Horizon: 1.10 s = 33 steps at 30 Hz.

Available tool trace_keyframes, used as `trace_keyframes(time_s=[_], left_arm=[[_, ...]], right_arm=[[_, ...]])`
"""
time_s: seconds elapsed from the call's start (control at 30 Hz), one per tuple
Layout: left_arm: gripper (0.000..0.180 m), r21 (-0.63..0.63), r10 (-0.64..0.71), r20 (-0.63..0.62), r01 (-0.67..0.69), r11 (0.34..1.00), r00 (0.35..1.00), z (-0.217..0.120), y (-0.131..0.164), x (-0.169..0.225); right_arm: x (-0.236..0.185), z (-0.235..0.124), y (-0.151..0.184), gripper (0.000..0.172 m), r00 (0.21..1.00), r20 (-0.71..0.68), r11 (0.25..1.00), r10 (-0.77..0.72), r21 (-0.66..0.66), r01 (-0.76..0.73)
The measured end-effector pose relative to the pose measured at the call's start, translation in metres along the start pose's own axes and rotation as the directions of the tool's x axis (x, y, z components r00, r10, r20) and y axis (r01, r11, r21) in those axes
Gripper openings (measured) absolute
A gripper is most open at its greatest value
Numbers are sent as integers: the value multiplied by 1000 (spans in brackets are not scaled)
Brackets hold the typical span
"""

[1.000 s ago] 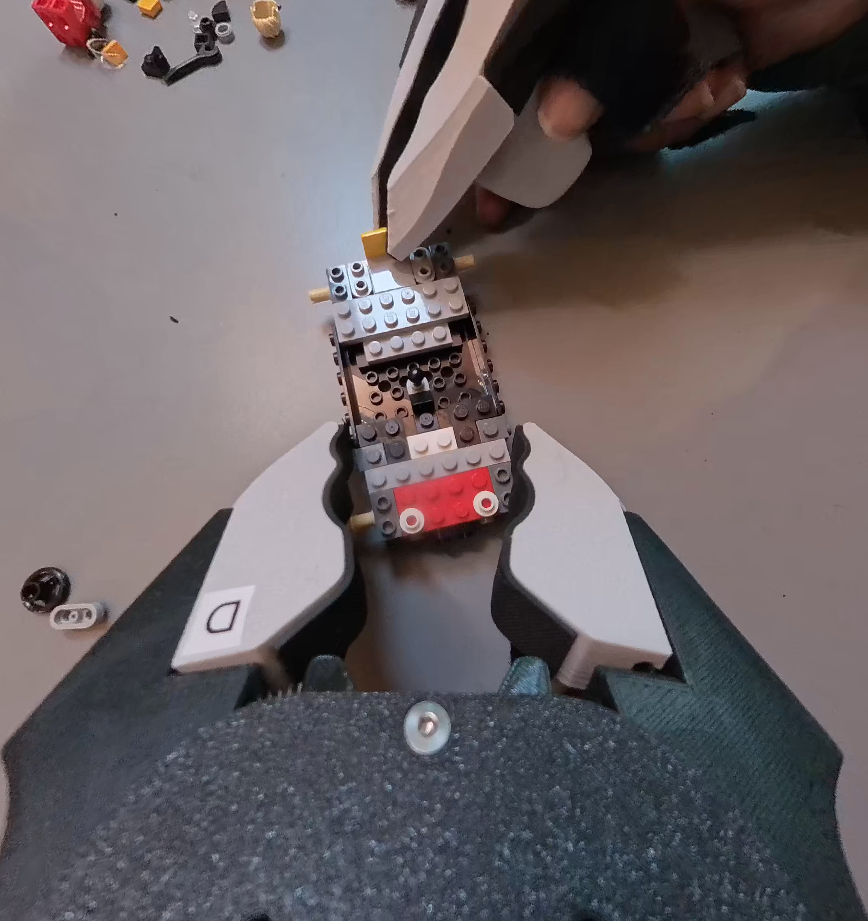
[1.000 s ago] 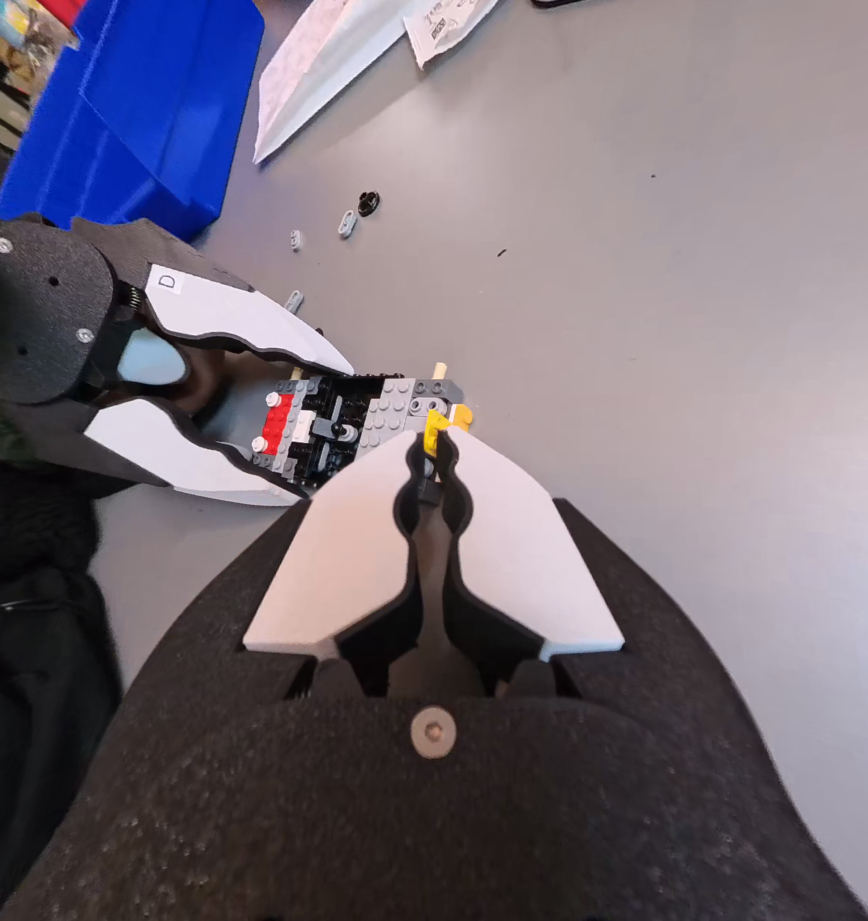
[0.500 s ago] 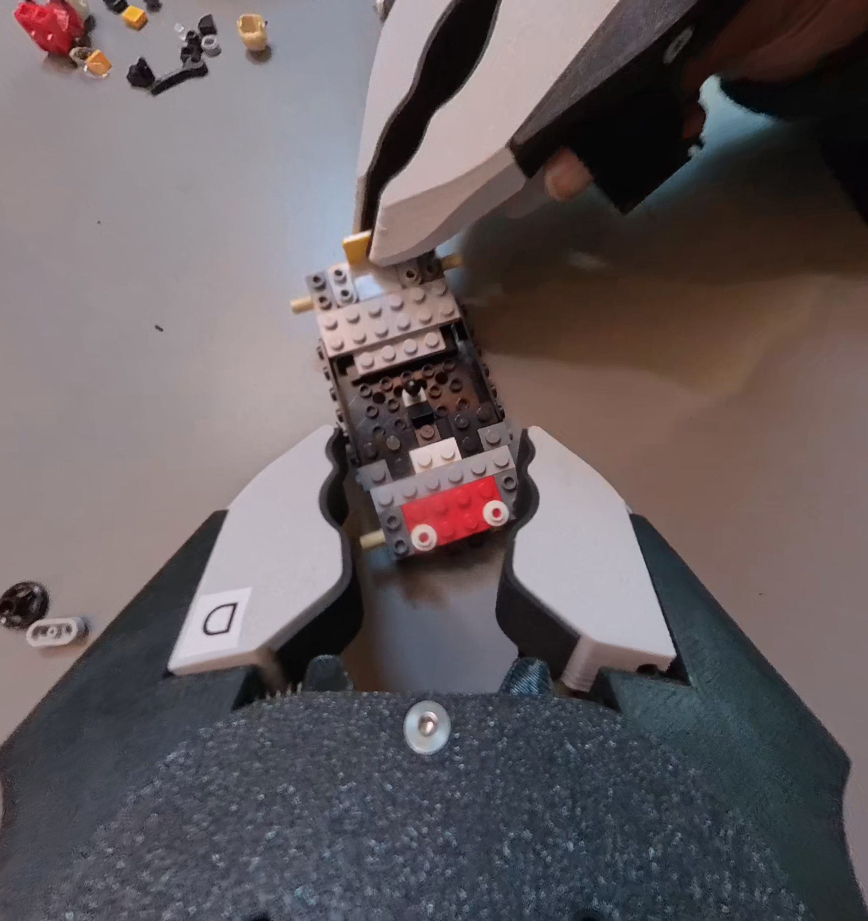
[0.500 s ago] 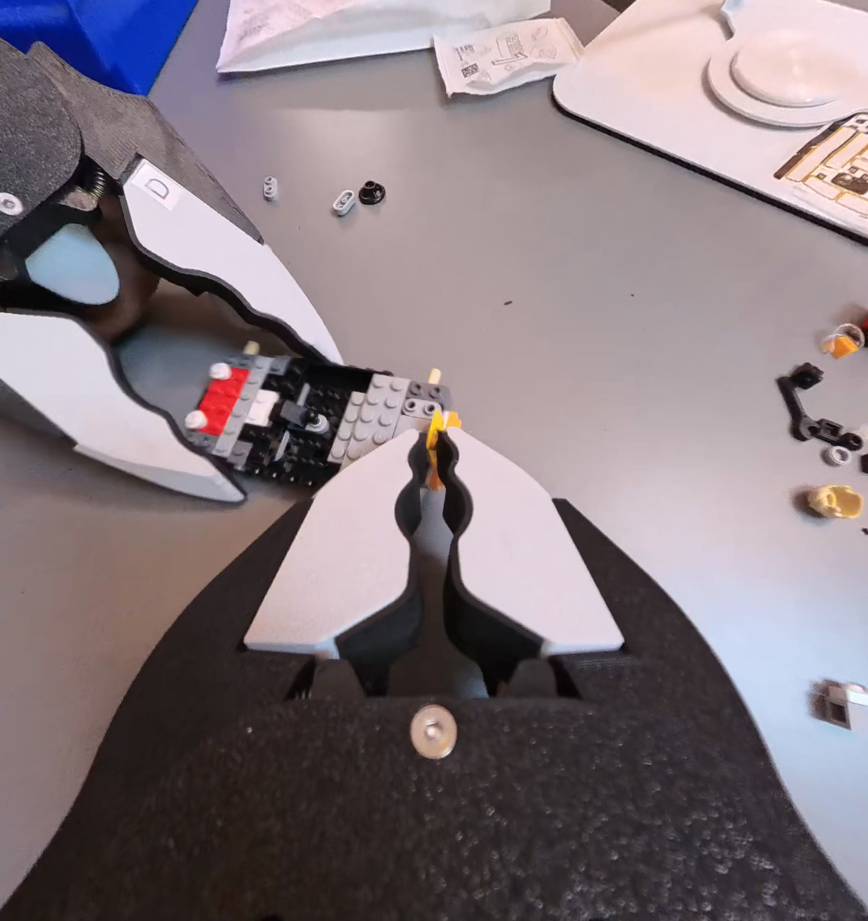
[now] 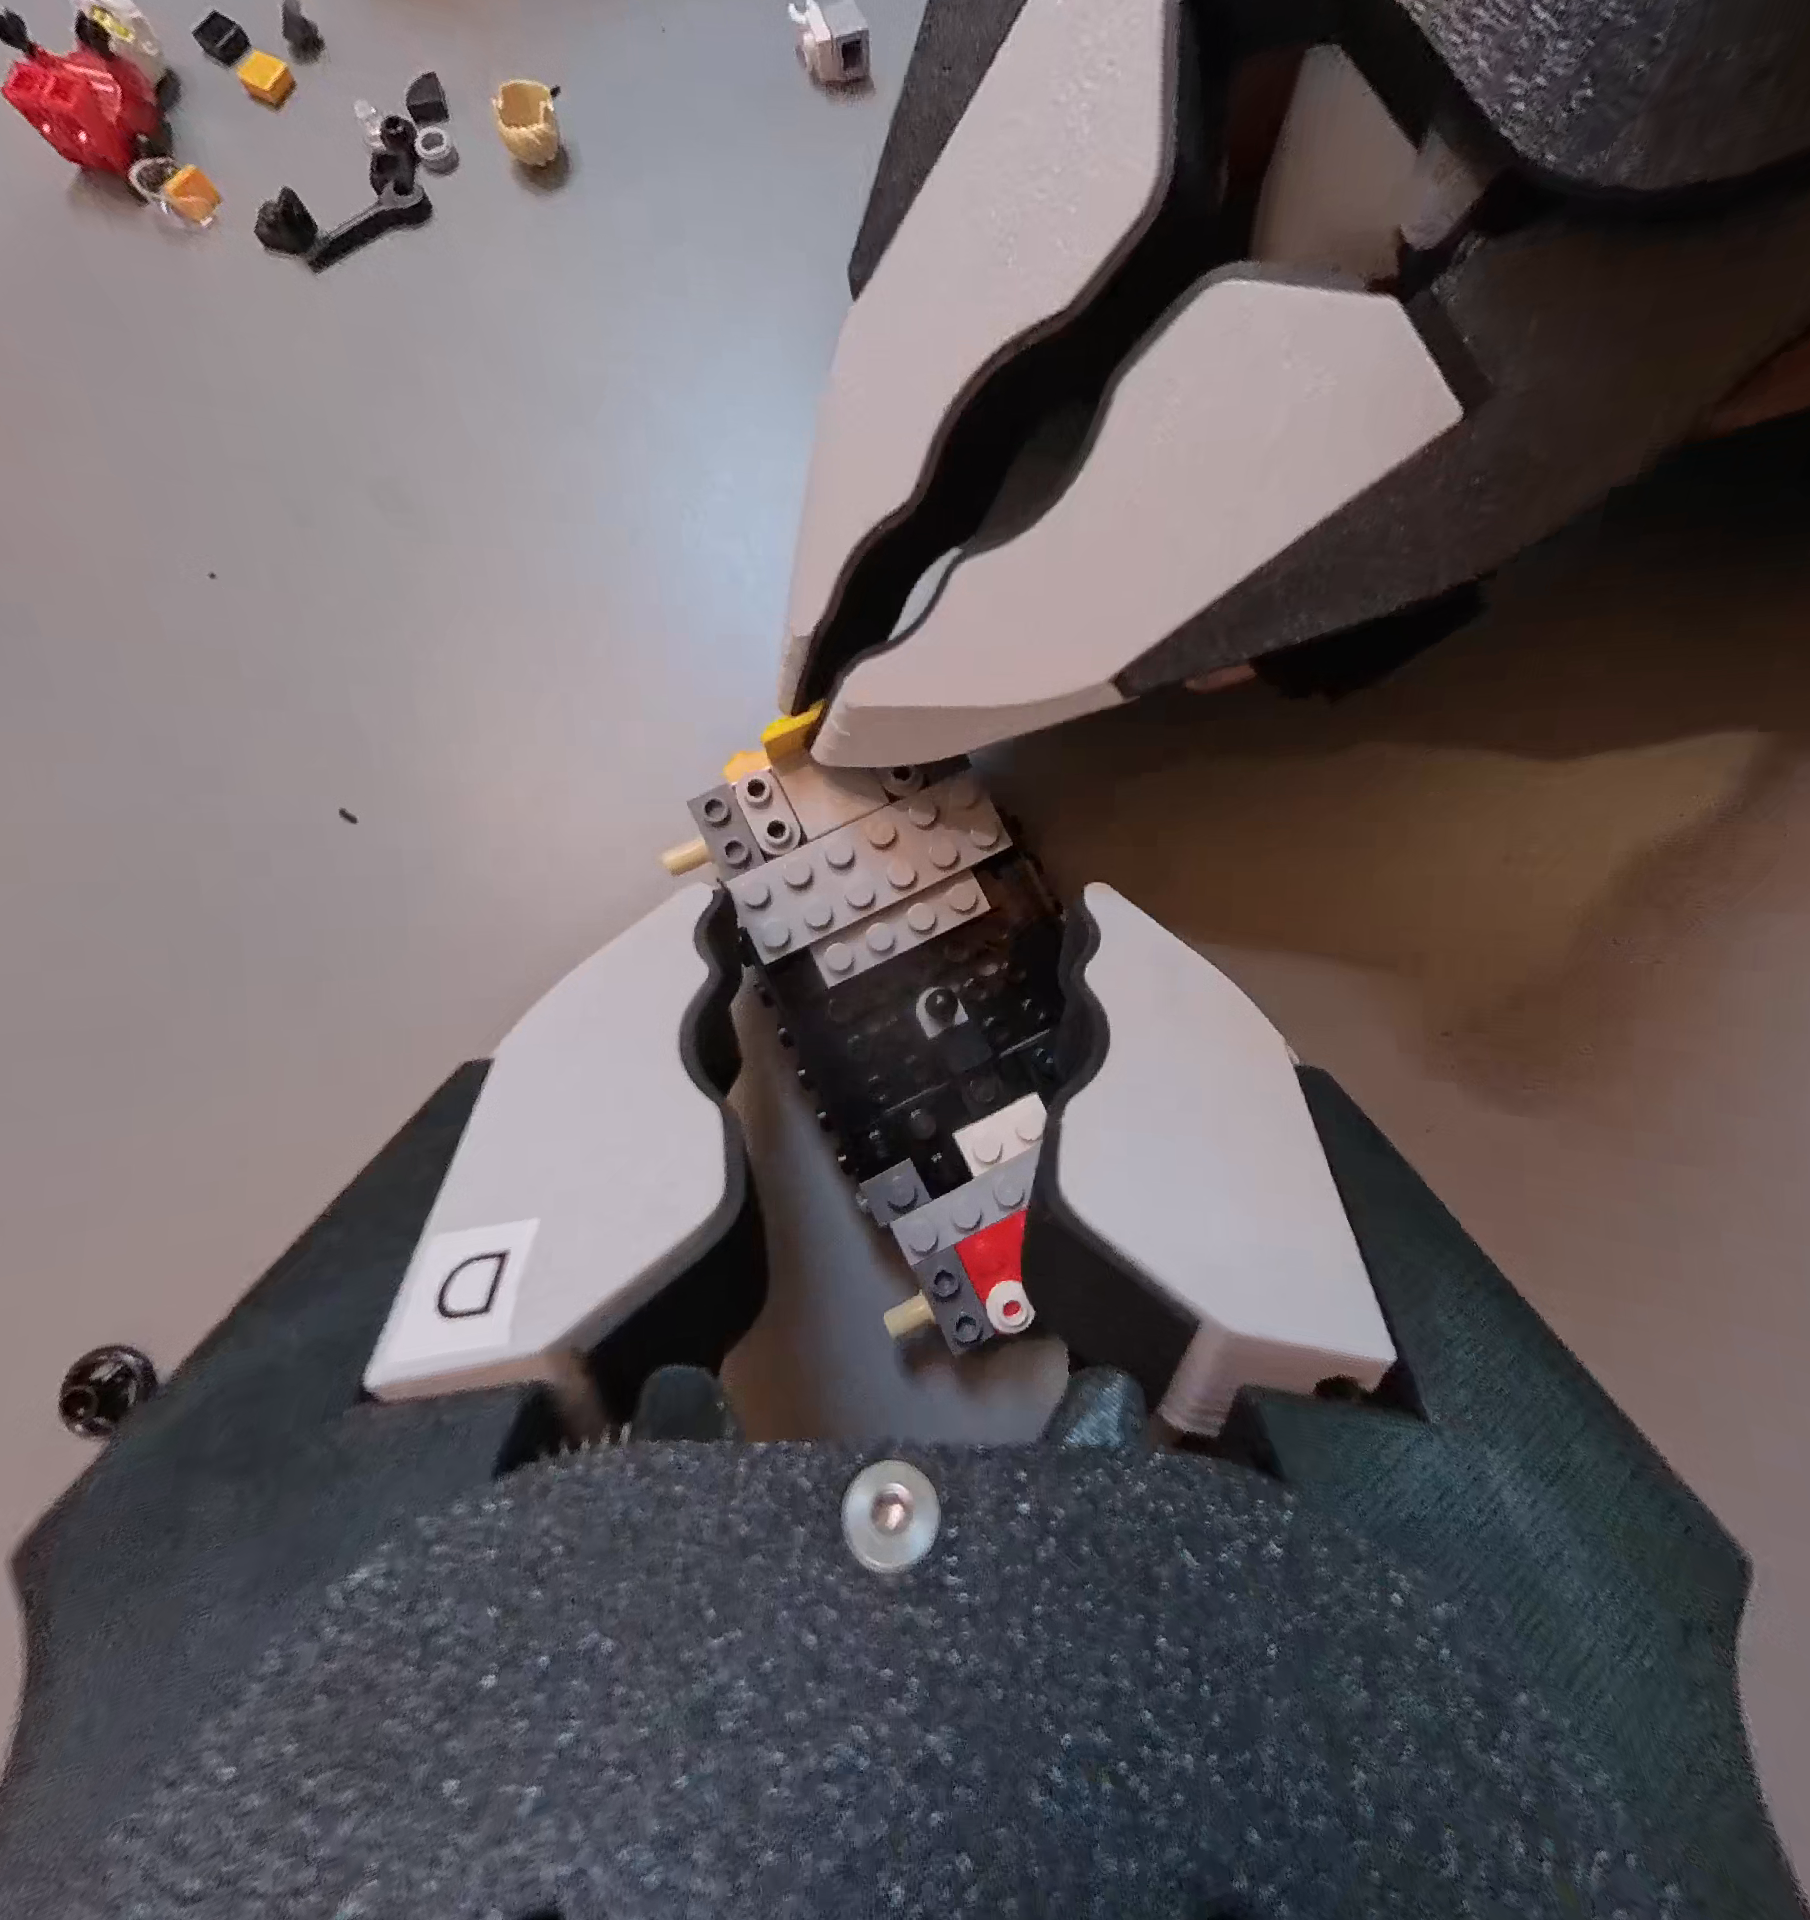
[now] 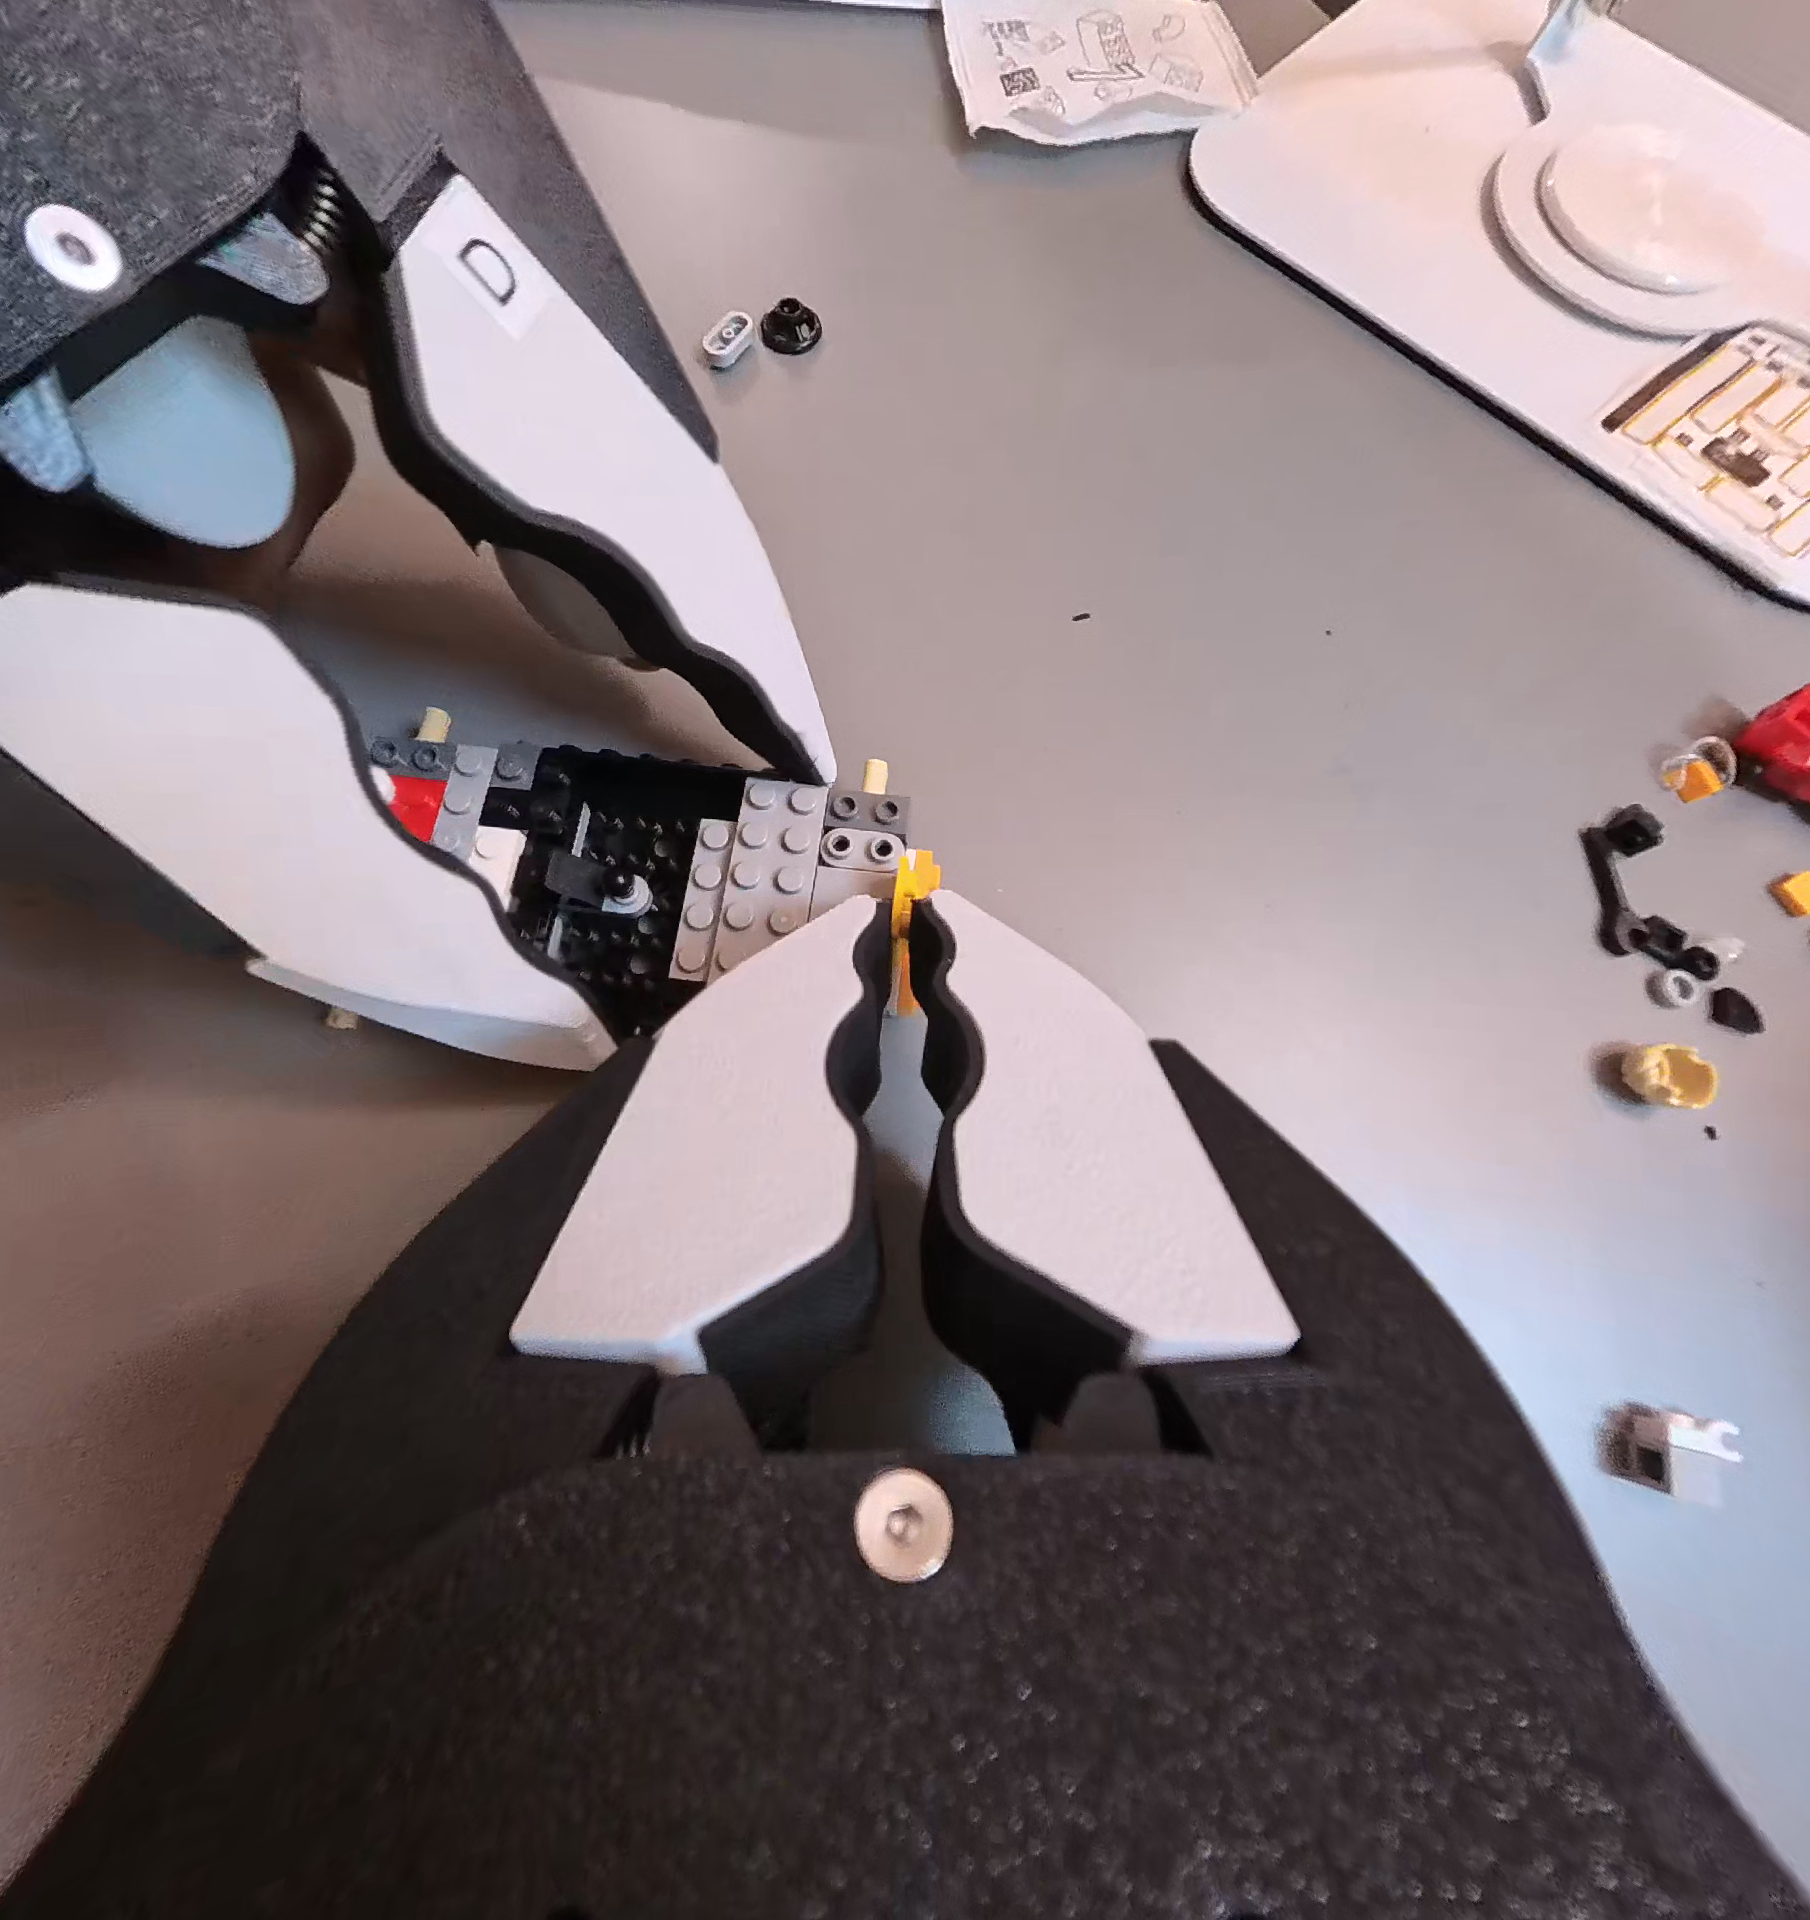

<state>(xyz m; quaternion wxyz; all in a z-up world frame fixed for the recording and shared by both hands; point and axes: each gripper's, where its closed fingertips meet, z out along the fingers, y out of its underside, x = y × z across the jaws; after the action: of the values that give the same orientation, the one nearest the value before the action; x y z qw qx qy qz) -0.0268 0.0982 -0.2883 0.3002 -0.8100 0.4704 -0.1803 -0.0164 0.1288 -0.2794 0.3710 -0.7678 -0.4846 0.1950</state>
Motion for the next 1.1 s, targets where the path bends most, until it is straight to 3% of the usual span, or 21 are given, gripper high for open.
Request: trace_keyframes(time_s=[0.37, 0.67, 0.73, 0.8, 0.83, 1.0, 1.1], left_arm=[[58, -21, -23, -33, 23, 1000, 999, 0, 1, 1], [58, -20, -40, -58, 38, 999, 998, -1, 1, 2], [58, -23, -46, -67, 44, 999, 997, -2, 1, 3], [58, -21, -59, -72, 58, 998, 996, 3, 1, 4], [58, -36, -47, -59, 45, 998, 997, 3, 2, 3], [58, -12, -68, -68, 67, 998, 995, 1, 2, -3], [59, 20, -37, -79, 39, 999, 996, -1, -1, -1]], right_arm=[[-1, -2, -2, 3, 982, -108, 986, -157, 37, 162], [-3, -5, -6, 2, 970, -148, 976, -191, 80, 205], [-5, -7, -10, 2, 971, -146, 972, -188, 113, 205], [-18, -17, -32, 3, 973, -117, 946, -199, 236, 222], [-17, -17, -33, 3, 963, -147, 941, -226, 222, 255], [2, -33, -34, 3, 994, -86, 952, -72, 291, 94], [1, -37, -39, 3, 1000, 20, 940, 7, 340, -13]])
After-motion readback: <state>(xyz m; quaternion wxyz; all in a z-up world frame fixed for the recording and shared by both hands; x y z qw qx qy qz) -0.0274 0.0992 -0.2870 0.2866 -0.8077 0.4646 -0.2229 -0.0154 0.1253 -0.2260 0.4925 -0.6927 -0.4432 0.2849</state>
